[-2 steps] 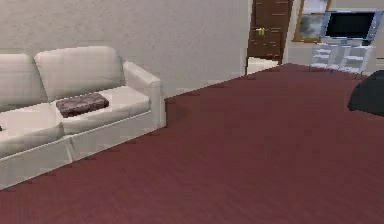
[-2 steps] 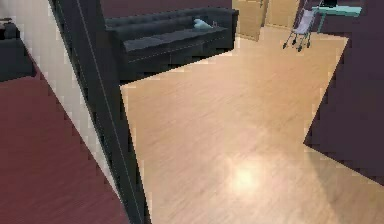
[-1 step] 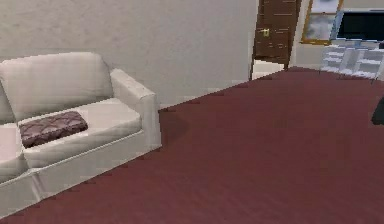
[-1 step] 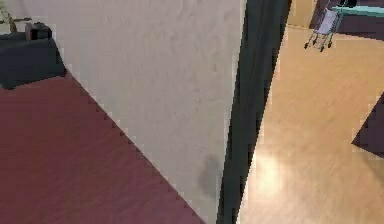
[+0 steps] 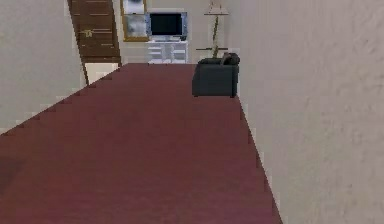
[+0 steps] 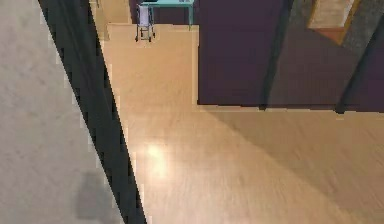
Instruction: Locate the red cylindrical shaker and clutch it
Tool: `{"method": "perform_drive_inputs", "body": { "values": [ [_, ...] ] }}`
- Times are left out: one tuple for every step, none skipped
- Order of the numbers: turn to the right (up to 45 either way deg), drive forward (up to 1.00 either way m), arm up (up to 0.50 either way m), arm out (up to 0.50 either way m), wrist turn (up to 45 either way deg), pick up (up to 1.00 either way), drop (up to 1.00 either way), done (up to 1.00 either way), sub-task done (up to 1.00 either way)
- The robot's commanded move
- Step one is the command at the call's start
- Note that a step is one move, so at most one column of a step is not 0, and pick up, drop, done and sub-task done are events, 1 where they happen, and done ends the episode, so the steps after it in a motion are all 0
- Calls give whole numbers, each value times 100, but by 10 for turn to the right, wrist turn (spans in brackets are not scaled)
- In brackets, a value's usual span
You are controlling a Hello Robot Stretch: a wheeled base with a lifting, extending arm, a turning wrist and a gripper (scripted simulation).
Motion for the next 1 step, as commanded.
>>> {"method": "perform_drive_inputs", "body": {
  "values": [
    [0,15,0,0,0,0,0,0,0]
  ]
}}
